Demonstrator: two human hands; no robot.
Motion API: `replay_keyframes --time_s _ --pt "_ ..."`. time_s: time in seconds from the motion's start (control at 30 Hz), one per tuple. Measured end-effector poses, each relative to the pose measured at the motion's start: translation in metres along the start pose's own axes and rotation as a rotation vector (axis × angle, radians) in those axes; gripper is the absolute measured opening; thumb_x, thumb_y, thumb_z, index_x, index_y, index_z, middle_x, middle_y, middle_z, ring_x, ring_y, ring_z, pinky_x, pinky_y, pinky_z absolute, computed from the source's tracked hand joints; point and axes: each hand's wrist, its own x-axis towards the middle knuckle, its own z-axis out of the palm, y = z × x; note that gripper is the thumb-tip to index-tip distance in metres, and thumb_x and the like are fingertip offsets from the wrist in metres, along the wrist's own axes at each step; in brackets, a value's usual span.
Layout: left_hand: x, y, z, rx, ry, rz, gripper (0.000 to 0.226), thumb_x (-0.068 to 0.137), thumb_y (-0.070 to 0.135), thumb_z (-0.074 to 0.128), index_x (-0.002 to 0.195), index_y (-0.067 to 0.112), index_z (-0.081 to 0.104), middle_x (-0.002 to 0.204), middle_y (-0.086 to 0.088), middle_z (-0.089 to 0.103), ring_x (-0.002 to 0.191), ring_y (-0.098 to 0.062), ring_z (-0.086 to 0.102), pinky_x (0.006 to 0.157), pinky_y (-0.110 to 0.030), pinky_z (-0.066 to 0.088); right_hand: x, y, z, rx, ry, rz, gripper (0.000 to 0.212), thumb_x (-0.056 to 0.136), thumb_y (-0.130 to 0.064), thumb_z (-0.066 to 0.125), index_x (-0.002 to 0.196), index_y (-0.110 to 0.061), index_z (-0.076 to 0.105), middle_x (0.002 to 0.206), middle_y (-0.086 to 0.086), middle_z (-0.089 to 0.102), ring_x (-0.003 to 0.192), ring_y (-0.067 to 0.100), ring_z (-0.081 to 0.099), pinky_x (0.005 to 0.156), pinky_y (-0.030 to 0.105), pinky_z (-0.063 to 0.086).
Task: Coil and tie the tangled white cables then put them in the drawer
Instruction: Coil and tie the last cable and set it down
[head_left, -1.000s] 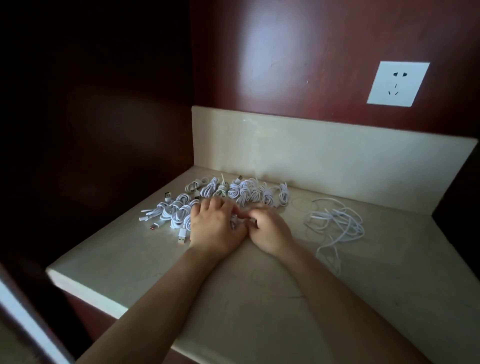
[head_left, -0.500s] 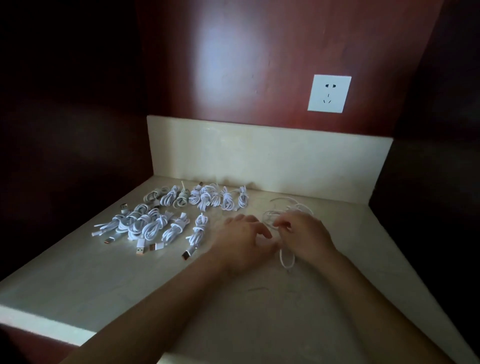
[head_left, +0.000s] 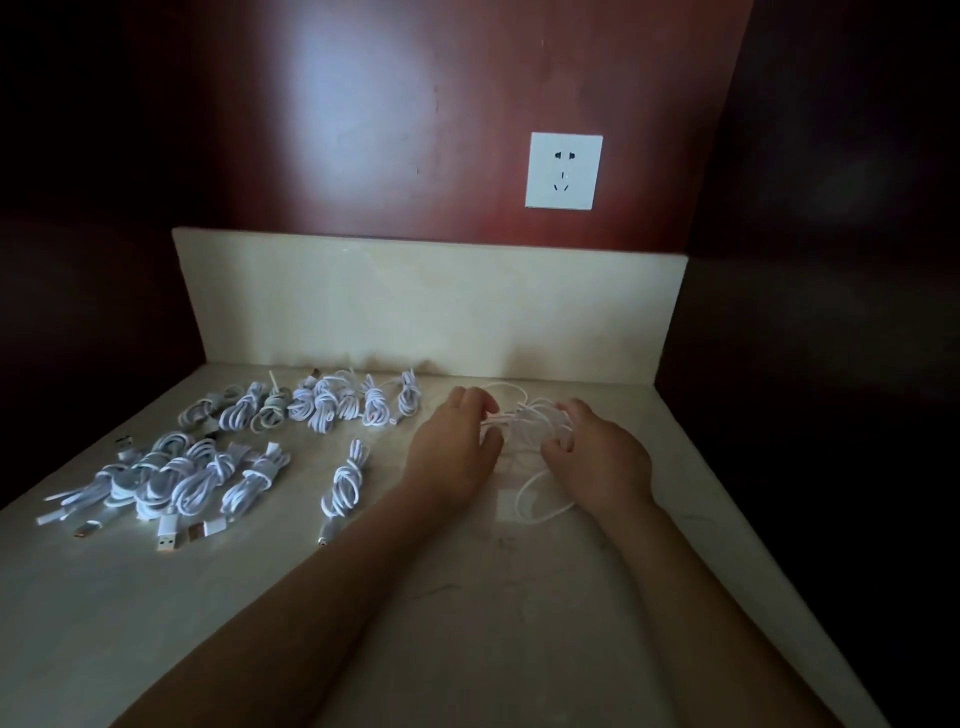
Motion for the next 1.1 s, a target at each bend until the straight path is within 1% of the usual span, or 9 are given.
replay_keyframes --time_s 0.1,0.2,0.33,0.47,0.63,0.77,0.87,1.0,1.1 --pt "0.018 -0.002 0.005 0.026 -0.047 -0.031 0.027 0.100 0.030 0.046 0.121 0.019 0.060 0.120 -0.004 0.059 0.109 -0.023 0.056 0.088 -0.035 0.044 0.002 -0.002 0.006 -0.005 -0.028 -0.043 0.054 0.091 -0.035 0.047 0.144 -0.033 0.039 0.118 0.005 0.069 0.106 0.028 0.064 0.084 0.034 0.050" --pt "0.038 -0.010 0.014 -0.011 -0.108 -0.063 0.030 0.101 0.021 0.043 0.124 0.018 0.062 0.126 -0.007 0.062 0.117 -0.025 0.057 0.097 -0.034 0.043 0.004 -0.001 0.013 -0.015 -0.056 -0.067 0.042 0.088 -0.031 0.047 0.130 -0.034 0.053 0.114 0.003 0.069 0.104 0.029 0.063 0.083 0.035 0.050" --pt "0.063 -0.015 0.020 0.048 -0.290 -0.135 0.035 0.098 0.018 0.049 0.132 0.020 0.058 0.135 -0.006 0.059 0.119 -0.025 0.057 0.101 -0.031 0.042 0.006 0.003 0.021 -0.084 0.014 -0.120 0.027 0.095 -0.033 0.043 0.099 -0.023 0.068 0.103 0.000 0.070 0.096 0.026 0.063 0.074 0.033 0.045" --pt "0.073 -0.011 0.024 0.047 -0.387 -0.049 0.049 0.087 0.001 0.050 0.131 0.020 0.059 0.138 -0.003 0.057 0.122 -0.024 0.056 0.102 -0.031 0.042 0.009 0.006 0.022 -0.077 0.006 -0.108 0.026 0.097 -0.030 0.044 0.096 -0.020 0.067 0.104 0.002 0.070 0.098 0.028 0.063 0.074 0.034 0.043" --pt "0.091 -0.014 0.031 0.174 -0.388 -0.036 0.055 0.088 -0.001 0.051 0.138 0.022 0.053 0.145 -0.004 0.050 0.130 -0.025 0.049 0.106 -0.033 0.039 0.011 0.007 0.022 -0.099 -0.010 -0.091 0.027 0.098 -0.029 0.042 0.100 -0.019 0.066 0.110 0.005 0.068 0.104 0.029 0.062 0.080 0.034 0.043" --pt "0.098 -0.020 0.041 0.306 -0.417 -0.054 0.049 0.095 0.012 0.049 0.142 0.025 0.048 0.147 -0.001 0.048 0.132 -0.024 0.046 0.106 -0.032 0.038 0.013 0.008 0.024 -0.093 -0.019 -0.080 0.027 0.098 -0.030 0.042 0.097 -0.017 0.065 0.109 0.005 0.068 0.103 0.030 0.061 0.079 0.034 0.042" --pt "0.097 -0.022 0.047 0.353 -0.375 -0.073 0.047 0.095 0.019 0.051 0.142 0.025 0.048 0.144 -0.003 0.051 0.129 -0.027 0.050 0.103 -0.034 0.040 0.014 0.008 0.023 -0.081 -0.011 -0.078 0.027 0.097 -0.029 0.042 0.093 -0.015 0.065 0.106 0.006 0.069 0.101 0.031 0.062 0.077 0.034 0.042" --pt "0.097 -0.027 0.049 0.352 -0.266 -0.098 0.056 0.088 0.013 0.061 0.141 0.018 0.046 0.142 -0.010 0.047 0.127 -0.031 0.048 0.101 -0.038 0.039 0.012 0.007 0.022 -0.057 -0.002 -0.083 0.027 0.095 -0.030 0.043 0.091 -0.015 0.065 0.103 0.006 0.069 0.099 0.031 0.062 0.076 0.035 0.042" --pt "0.100 -0.030 0.050 0.414 -0.244 -0.152 0.046 0.088 0.012 0.056 0.133 0.015 0.052 0.130 -0.012 0.058 0.121 -0.034 0.052 0.095 -0.038 0.043 0.012 0.006 0.021 -0.039 -0.005 -0.082 0.025 0.095 -0.029 0.044 0.087 -0.015 0.063 0.101 0.007 0.069 0.098 0.032 0.061 0.073 0.034 0.039"
